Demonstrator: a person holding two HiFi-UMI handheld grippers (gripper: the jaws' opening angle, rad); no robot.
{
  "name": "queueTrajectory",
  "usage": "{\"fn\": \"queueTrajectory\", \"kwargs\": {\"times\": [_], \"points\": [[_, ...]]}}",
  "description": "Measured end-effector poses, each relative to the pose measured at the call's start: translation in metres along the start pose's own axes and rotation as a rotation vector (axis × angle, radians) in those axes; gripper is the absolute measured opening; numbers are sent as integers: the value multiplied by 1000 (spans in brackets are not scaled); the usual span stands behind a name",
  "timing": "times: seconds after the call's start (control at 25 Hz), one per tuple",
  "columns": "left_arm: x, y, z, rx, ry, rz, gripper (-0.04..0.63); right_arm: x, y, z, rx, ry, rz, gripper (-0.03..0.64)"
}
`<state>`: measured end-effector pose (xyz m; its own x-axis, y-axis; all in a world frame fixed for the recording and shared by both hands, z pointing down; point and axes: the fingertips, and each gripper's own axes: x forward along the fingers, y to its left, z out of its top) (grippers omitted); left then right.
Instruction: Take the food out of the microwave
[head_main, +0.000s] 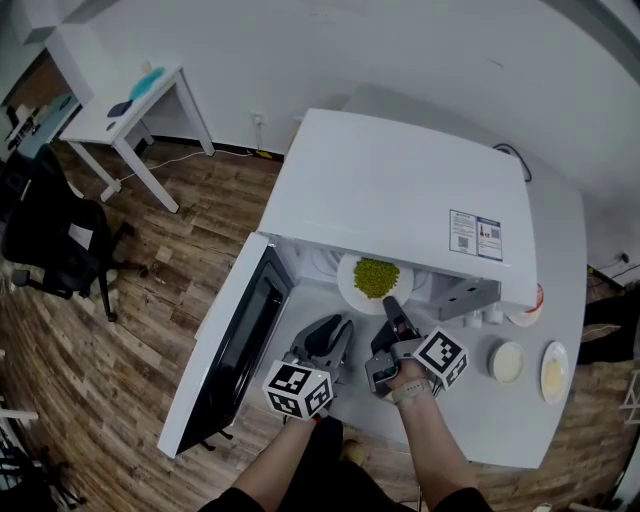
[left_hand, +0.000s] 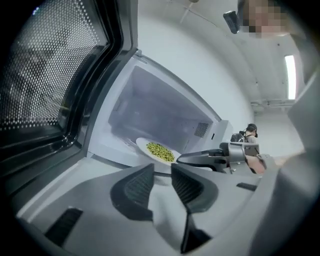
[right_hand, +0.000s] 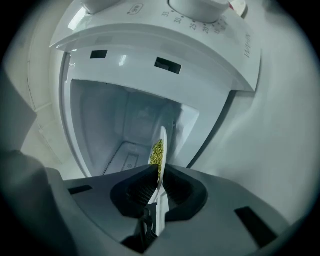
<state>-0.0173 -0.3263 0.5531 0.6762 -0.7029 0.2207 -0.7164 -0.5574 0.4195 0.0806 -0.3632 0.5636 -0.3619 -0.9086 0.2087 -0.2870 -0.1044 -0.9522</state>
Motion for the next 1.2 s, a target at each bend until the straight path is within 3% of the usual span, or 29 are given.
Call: {"fn": "queueTrajectory", "kwargs": {"times": [0.04,0.08,0.84,1.2], "points": [[2,1,-2,-20,7,1,135,-2,0,0,1,1,1,51],[3,1,-3,-39,15,2,166,-3,-1,0,0,2,3,49],[4,3,-4,-493,-93,-72,147,-36,-5,-8,-1,58,19,37],[-13,-4,-10,-570,-88,-105,146,-61,-5,-21,13,80,15,38]]}}
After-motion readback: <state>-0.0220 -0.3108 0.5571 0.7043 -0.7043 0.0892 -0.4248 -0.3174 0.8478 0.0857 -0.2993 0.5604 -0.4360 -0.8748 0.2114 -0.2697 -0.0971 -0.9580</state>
